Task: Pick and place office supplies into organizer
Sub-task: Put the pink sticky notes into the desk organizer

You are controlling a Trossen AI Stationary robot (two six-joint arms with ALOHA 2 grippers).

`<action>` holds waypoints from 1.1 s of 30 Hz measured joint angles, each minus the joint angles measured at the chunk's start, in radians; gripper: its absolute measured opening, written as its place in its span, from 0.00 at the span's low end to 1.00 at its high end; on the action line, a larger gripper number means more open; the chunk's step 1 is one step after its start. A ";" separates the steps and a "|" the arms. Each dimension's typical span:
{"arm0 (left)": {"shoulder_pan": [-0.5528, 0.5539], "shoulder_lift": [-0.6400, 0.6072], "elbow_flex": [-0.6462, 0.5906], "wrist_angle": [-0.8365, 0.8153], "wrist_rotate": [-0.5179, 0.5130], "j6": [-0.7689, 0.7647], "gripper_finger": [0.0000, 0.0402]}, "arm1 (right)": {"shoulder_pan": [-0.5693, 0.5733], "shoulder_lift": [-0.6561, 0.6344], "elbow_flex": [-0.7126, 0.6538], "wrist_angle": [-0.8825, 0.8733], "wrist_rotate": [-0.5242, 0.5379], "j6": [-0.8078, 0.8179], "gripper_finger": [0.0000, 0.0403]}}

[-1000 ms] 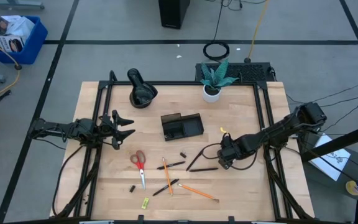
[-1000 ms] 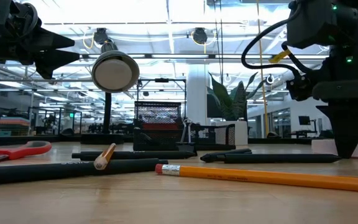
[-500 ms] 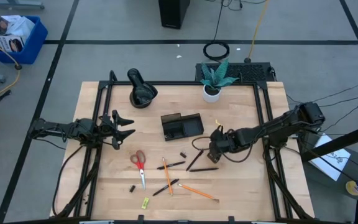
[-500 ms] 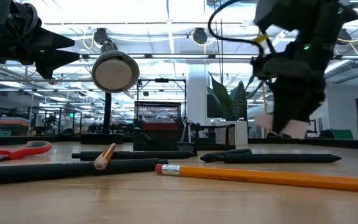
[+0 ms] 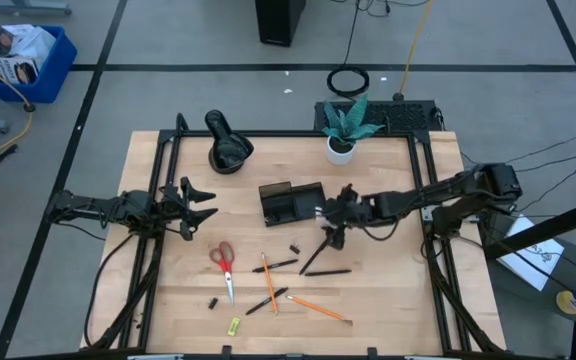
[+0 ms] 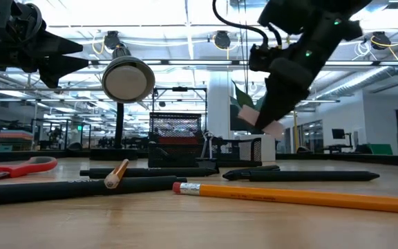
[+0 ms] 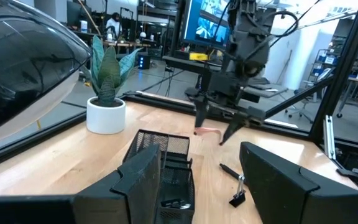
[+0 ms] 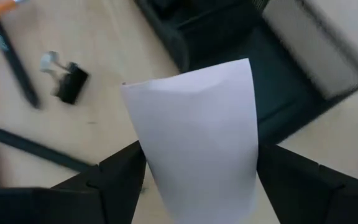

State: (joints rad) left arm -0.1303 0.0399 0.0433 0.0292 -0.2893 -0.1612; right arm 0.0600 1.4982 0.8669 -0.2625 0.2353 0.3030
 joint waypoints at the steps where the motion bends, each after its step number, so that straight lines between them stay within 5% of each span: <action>1: 0.000 0.000 0.000 -0.002 0.000 0.000 0.56 | -0.014 0.000 0.000 0.011 0.000 -0.065 0.70; 11: 0.000 0.000 0.000 -0.002 0.000 0.000 0.56 | -0.118 -0.001 0.000 0.270 -0.031 -0.474 0.69; 24: 0.000 0.000 0.000 -0.002 0.000 0.000 0.56 | -0.199 0.007 -0.003 0.290 -0.136 -0.483 0.60; 33: 0.000 0.000 0.000 -0.002 0.000 0.000 0.56 | -0.196 0.077 -0.004 0.346 -0.140 -0.515 0.66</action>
State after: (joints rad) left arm -0.1304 0.0402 0.0433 0.0269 -0.2893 -0.1613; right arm -0.1357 1.5748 0.8631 0.0830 0.0948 -0.2120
